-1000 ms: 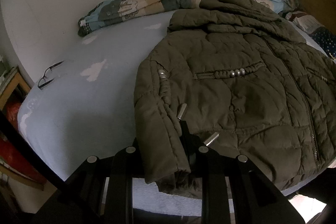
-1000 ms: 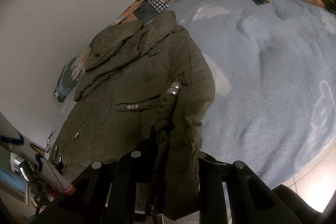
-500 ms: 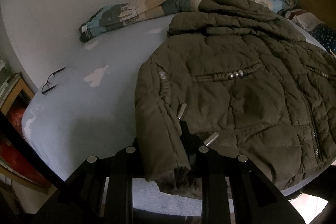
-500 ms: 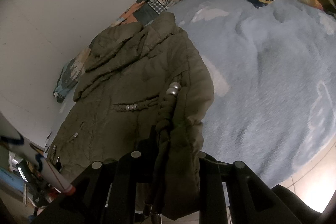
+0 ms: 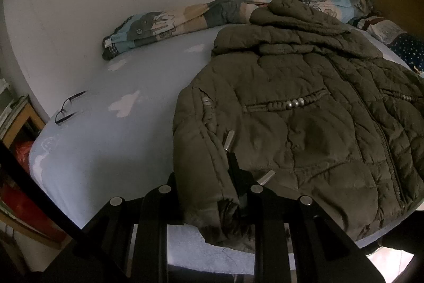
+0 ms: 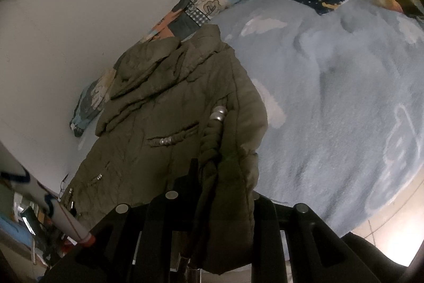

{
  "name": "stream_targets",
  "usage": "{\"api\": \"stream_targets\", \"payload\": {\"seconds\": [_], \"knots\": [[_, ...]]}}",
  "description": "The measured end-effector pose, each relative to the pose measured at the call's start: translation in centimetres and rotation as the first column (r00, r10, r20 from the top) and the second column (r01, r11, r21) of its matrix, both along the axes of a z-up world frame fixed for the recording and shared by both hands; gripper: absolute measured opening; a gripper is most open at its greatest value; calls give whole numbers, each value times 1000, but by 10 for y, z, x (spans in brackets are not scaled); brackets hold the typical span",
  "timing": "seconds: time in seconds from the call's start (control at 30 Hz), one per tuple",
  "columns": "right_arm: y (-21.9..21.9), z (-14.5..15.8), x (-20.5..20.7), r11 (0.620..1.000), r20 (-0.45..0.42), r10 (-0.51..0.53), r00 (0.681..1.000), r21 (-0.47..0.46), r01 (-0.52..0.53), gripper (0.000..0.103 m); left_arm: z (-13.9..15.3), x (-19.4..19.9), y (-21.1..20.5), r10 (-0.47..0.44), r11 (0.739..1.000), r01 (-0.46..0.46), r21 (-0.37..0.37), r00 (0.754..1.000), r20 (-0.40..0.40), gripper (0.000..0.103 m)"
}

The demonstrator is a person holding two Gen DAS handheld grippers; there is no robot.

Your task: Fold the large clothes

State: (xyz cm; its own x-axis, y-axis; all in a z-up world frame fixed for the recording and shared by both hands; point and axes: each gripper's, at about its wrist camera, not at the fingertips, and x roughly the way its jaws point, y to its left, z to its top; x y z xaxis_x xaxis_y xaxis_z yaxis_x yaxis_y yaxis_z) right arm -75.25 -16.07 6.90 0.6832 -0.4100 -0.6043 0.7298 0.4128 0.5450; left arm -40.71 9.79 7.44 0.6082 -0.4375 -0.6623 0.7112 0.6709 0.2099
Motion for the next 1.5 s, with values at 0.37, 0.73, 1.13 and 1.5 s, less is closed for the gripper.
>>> {"api": "stream_targets", "payload": {"seconds": [0.37,0.73,1.13,1.5], "knots": [[0,2,0,1000,7,-1,1000,-1,1,19,0,1,0,2,1000,-2,-3,1000,-3,23],[-1,7,1,1000,6,2,1000,-11,-2,19,4,0,-1,5,1000,-5,-15,1000,-5,23],[-3,27,3,999,38,14,999,-49,-12,19,25,1,-1,16,998,-17,-68,1000,-6,23],[-22,80,8,994,91,46,995,-106,-37,19,82,28,-13,0,988,-3,-152,1000,-25,23]]}}
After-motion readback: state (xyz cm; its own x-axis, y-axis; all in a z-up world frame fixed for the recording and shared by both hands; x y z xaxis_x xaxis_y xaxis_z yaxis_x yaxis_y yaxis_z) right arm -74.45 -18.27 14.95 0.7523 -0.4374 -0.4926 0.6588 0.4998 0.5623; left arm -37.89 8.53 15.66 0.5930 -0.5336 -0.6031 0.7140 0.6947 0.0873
